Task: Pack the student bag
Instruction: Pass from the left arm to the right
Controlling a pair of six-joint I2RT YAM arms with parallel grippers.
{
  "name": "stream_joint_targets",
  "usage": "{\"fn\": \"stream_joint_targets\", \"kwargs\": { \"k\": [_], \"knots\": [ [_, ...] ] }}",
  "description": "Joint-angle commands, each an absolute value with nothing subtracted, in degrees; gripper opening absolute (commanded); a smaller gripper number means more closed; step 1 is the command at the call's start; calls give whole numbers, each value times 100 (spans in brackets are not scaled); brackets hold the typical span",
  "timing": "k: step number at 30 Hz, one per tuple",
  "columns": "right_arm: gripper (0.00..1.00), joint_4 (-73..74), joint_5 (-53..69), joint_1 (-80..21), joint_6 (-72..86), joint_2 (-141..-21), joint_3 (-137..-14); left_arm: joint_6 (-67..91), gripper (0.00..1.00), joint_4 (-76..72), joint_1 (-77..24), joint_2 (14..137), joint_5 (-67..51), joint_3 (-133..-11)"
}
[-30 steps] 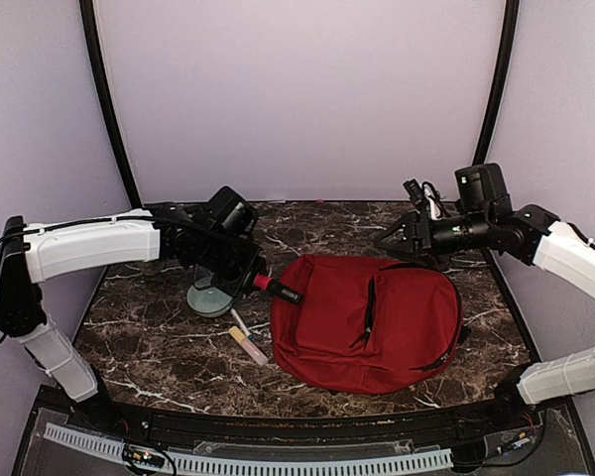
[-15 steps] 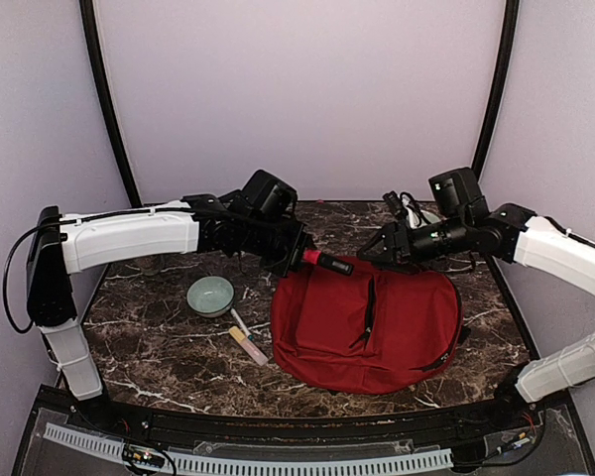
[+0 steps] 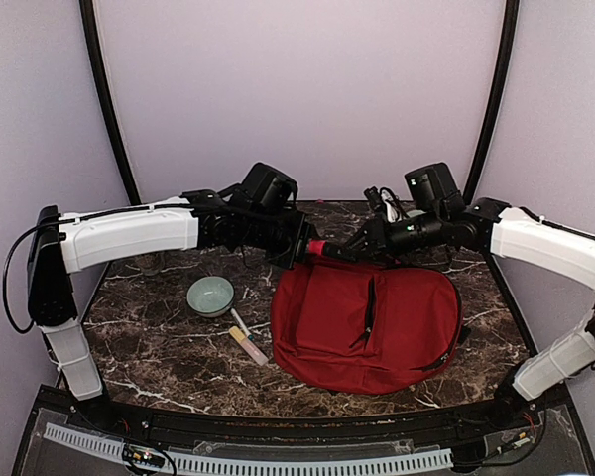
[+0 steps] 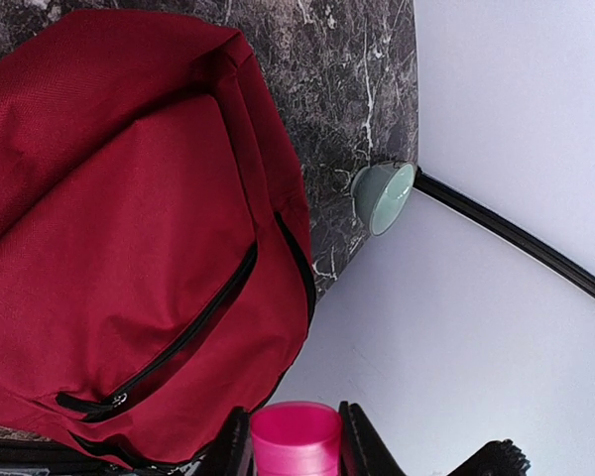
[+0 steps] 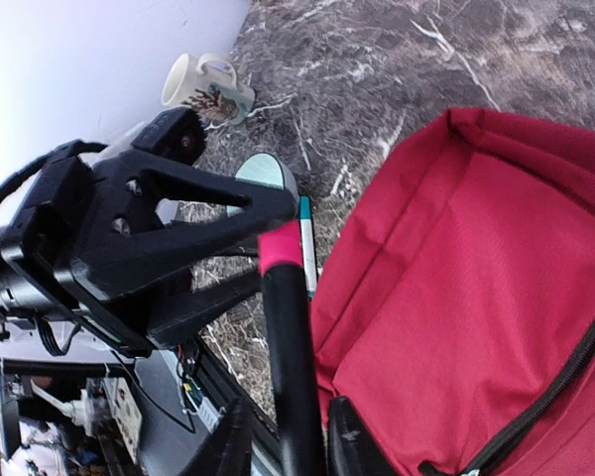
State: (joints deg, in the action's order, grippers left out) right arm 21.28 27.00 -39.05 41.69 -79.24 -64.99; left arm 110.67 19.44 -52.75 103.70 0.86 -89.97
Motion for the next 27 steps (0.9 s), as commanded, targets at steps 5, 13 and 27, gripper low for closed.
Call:
{"fn": "stream_joint_targets", "kwargs": {
  "k": [5, 13, 27],
  "knots": [
    [0, 1855, 2556, -4034, 4127, -8130, -6982, 11172, 0, 1927, -5300, 10187, 162, -9073],
    [0, 2429, 1898, -4030, 4091, -7955, -7114, 10823, 50, 1621, -5257, 10177, -35, -8859],
    [0, 3962, 732, -3134, 4509, -6266, -5941, 6258, 59, 4178, -5227, 12136, -978, -11268]
  ]
}}
